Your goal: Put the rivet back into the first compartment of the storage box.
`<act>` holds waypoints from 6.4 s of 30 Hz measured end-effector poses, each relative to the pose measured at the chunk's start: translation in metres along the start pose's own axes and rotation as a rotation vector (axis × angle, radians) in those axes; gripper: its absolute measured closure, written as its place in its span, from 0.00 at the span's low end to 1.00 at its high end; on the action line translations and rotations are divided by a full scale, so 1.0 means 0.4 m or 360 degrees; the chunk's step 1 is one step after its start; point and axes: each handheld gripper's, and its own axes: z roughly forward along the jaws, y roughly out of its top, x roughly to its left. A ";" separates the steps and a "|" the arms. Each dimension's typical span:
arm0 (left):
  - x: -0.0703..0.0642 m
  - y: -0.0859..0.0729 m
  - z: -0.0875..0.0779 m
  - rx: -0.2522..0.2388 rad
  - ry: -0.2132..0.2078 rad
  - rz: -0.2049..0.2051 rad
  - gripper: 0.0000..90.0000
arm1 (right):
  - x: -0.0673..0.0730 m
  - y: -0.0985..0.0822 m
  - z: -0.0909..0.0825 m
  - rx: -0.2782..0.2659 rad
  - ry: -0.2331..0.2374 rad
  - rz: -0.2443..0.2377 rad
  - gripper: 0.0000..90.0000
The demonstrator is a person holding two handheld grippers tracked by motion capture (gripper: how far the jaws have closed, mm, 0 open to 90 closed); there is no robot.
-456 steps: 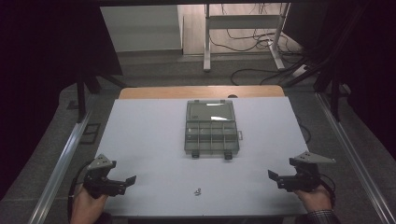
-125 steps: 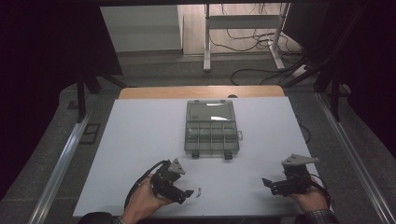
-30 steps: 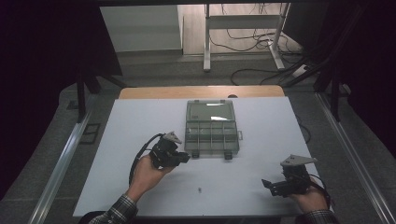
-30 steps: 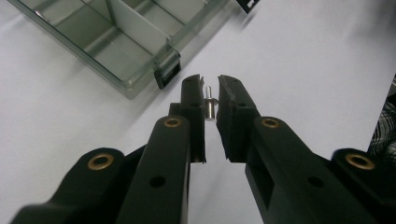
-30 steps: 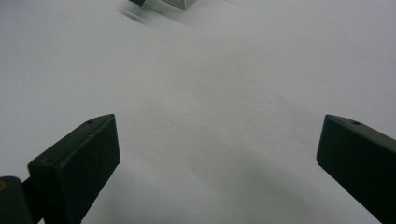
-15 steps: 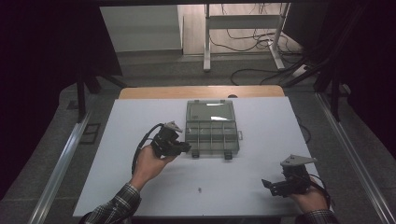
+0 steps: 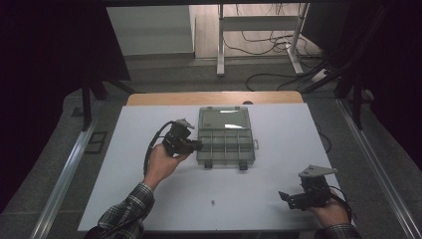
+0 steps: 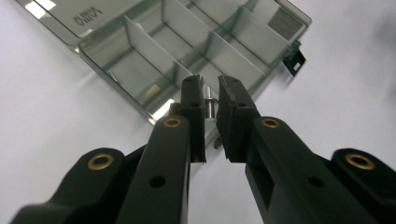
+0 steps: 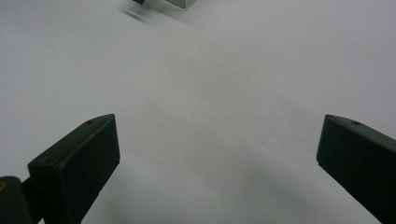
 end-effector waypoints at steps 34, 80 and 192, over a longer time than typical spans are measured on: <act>0.075 0.101 0.102 0.0059 0.0142 -0.0011 0.91 | 0.000 0.000 0.003 0.0008 0.0009 -0.0016 0.00; 0.066 0.037 0.042 -0.0021 0.0032 -0.0008 0.01 | 0.001 -0.002 0.002 0.0015 0.0009 -0.0021 0.00; -0.240 -0.209 0.112 0.0329 -0.0119 0.0326 0.29 | 0.007 -0.003 0.006 0.0043 0.0012 -0.0058 0.00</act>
